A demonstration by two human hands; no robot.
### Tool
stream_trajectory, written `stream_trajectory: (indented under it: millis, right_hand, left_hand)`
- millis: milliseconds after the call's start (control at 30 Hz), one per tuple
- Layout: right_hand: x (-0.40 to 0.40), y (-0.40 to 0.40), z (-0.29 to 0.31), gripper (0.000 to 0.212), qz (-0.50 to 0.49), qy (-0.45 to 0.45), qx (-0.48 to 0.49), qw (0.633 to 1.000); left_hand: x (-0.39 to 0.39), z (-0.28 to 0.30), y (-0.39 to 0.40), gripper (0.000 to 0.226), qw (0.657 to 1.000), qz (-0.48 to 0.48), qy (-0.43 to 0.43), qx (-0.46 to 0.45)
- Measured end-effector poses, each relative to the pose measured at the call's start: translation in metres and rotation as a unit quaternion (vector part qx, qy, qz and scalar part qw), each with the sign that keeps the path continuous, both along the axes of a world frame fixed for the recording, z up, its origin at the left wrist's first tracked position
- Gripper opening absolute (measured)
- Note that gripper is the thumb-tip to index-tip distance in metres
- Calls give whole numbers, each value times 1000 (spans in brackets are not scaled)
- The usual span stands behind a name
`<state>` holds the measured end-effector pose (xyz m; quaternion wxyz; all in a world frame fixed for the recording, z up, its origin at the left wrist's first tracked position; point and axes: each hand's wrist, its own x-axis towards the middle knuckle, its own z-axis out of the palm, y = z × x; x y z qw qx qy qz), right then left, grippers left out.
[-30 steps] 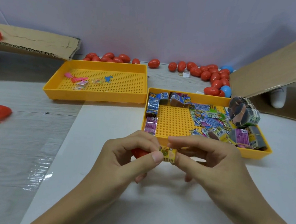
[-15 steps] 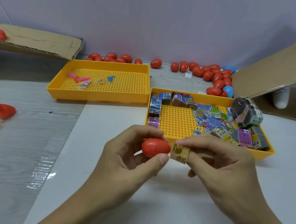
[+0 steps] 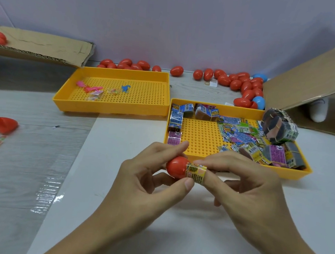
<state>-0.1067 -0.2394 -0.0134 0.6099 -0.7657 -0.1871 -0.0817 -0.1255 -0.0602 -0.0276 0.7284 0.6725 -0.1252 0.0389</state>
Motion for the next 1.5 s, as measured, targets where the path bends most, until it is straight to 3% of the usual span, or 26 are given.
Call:
stream_trajectory:
  millis: [567, 700, 833, 967, 1233, 1400, 1500]
  right_hand:
    - [-1, 1, 1, 13, -12, 25, -35, 999]
    - [2, -2, 8, 11, 15, 69, 0, 997]
    - [5, -5, 13, 19, 49, 139, 47, 988]
    - [9, -9, 17, 26, 59, 199, 97, 973]
    - [-2, -6, 21, 21, 34, 68, 18, 997]
    - [3, -7, 28, 22, 82, 187, 67, 977]
    - [9, -11, 28, 20, 126, 301, 114, 939]
  left_hand:
    - [-3, -3, -4, 52, 999, 16, -19, 49]
    - [-3, -4, -4, 50, 997, 34, -36, 51]
    - [-4, -5, -2, 33, 997, 57, -45, 38]
    - [-5, -3, -2, 34, 994, 68, -76, 44]
    - [-8, 1, -6, 35, 978, 124, -154, 58]
    - [-10, 2, -6, 37, 967, 142, -178, 116]
    - [-9, 3, -6, 34, 941, 166, -226, 190]
